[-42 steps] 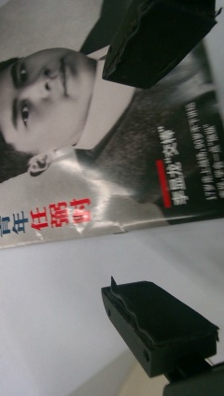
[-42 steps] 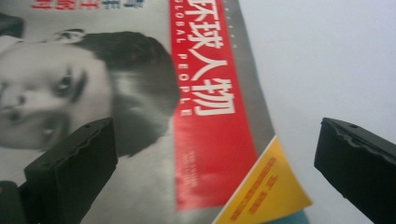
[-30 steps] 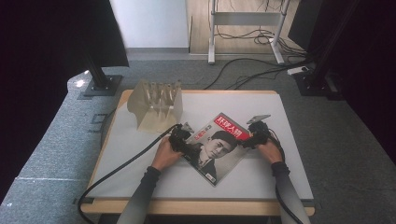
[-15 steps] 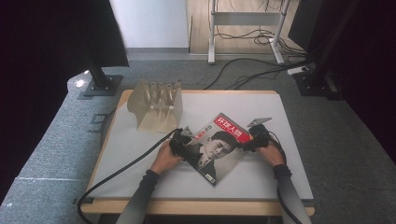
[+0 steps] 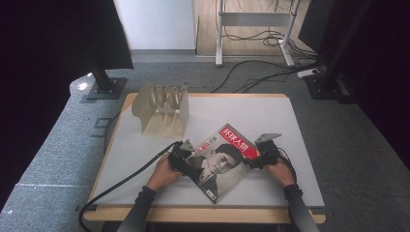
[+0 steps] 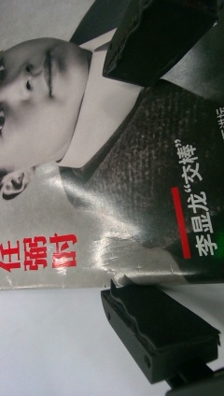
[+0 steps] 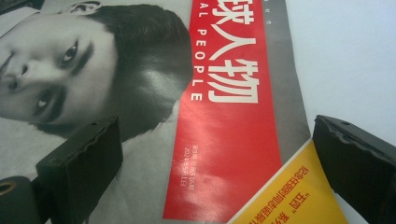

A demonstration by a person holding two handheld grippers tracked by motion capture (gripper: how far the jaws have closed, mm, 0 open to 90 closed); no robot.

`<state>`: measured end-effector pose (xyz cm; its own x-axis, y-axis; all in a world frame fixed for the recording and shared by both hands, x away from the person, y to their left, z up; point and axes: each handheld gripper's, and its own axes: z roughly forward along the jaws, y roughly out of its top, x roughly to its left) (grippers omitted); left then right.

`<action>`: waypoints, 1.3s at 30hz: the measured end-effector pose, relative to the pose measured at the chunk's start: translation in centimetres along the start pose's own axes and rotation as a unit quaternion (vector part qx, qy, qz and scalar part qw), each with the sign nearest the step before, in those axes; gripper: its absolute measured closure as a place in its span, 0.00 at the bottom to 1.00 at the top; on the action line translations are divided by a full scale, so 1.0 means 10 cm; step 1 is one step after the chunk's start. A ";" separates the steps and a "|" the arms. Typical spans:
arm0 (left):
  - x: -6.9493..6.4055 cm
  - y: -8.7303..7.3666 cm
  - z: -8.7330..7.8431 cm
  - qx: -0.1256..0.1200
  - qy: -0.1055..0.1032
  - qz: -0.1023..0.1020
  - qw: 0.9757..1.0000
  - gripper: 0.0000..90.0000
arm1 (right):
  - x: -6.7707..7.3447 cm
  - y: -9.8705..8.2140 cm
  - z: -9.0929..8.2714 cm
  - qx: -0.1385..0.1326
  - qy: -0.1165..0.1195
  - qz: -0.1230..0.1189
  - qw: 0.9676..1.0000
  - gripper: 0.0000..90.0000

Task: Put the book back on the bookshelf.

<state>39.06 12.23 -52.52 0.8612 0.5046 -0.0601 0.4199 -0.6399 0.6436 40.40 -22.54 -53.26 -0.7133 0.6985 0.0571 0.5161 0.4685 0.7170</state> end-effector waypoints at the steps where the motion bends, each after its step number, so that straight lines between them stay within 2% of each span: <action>1: -0.02 -0.02 -0.02 0.000 0.001 -0.002 1.000 0.00 | 0.00 0.00 0.00 0.000 0.000 0.000 1.000 0.03; 2: -0.05 -0.04 -0.03 0.001 0.002 -0.002 1.000 0.00 | 0.07 -0.03 -0.02 0.000 0.001 -0.004 1.000 0.02; 3: -0.07 -0.07 -0.05 0.000 0.003 -0.003 1.000 0.00 | 0.07 -0.03 -0.02 0.000 0.001 -0.004 1.000 0.02; 4: -0.11 -0.10 -0.07 -0.001 0.004 -0.003 1.000 0.00 | 0.13 -0.05 -0.03 -0.001 0.001 -0.007 1.000 0.02; 7: -0.13 -0.12 -0.08 -0.007 0.006 -0.005 1.000 0.00 | 0.15 -0.05 -0.03 -0.002 0.001 -0.004 1.000 0.02; 11: -0.14 -0.13 -0.08 -0.010 0.009 -0.007 1.000 0.00 | 0.17 -0.06 -0.07 -0.001 -0.010 0.007 1.000 0.06; 13: -0.11 -0.12 -0.10 -0.004 -0.002 -0.010 1.000 0.00 | 0.17 -0.08 -0.13 -0.002 -0.016 0.011 1.000 0.05; 14: -0.04 -0.11 -0.13 0.002 -0.015 -0.022 1.000 0.00 | 0.18 -0.11 -0.21 -0.003 -0.027 0.013 1.000 0.05; 15: -0.04 -0.11 -0.13 0.002 -0.015 -0.022 1.000 0.00 | 0.18 -0.11 -0.21 -0.003 -0.027 0.013 1.000 0.05; 16: 0.01 -0.10 -0.16 0.003 -0.010 -0.022 1.000 0.00 | 0.18 -0.13 -0.25 -0.002 -0.031 0.013 0.999 0.05; 18: 0.10 -0.10 -0.22 0.000 0.016 -0.023 1.000 0.00 | 0.18 -0.18 -0.31 0.002 -0.037 0.015 0.999 0.05; 19: 0.22 -0.11 -0.28 -0.005 0.033 -0.032 0.999 0.00 | 0.18 -0.24 -0.36 0.006 -0.044 0.019 0.999 0.06; 20: 0.22 -0.11 -0.28 -0.005 0.033 -0.032 0.999 0.00 | 0.18 -0.27 -0.38 0.006 -0.045 0.020 0.999 0.06; 21: 0.27 -0.12 -0.31 -0.010 0.040 -0.038 0.998 0.00 | 0.18 -0.27 -0.38 0.006 -0.045 0.020 0.999 0.06; 25: 0.44 -0.15 -0.39 0.004 0.078 -0.048 0.996 0.00 | 0.20 -0.38 -0.43 0.009 -0.048 0.025 0.998 0.06; 26: 0.50 -0.18 -0.41 0.005 0.090 -0.057 0.994 0.00 | 0.21 -0.42 -0.45 0.011 -0.048 0.026 0.998 0.05; 28: 0.53 -0.19 -0.40 0.006 0.092 -0.061 0.994 0.00 | 0.23 -0.43 -0.45 0.011 -0.050 0.025 0.998 0.04; 31: 0.55 -0.23 -0.31 0.024 0.097 -0.058 0.993 0.00 | 0.24 -0.42 -0.42 0.014 -0.054 0.017 0.998 0.02; 36: 0.56 -0.30 -0.30 -0.001 0.089 -0.076 0.993 0.00 | 0.22 -0.40 -0.38 0.010 -0.057 0.017 0.998 0.00; 39: 0.54 -0.34 -0.31 -0.012 0.088 -0.077 0.993 0.00 | 0.18 -0.38 -0.36 0.008 -0.061 0.022 0.998 0.00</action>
<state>41.41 18.91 -52.68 0.7233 0.6900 -0.0271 0.5340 -0.5340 0.6555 35.44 -24.97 -53.43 -0.6273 0.7788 0.0013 0.5536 0.4447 0.7041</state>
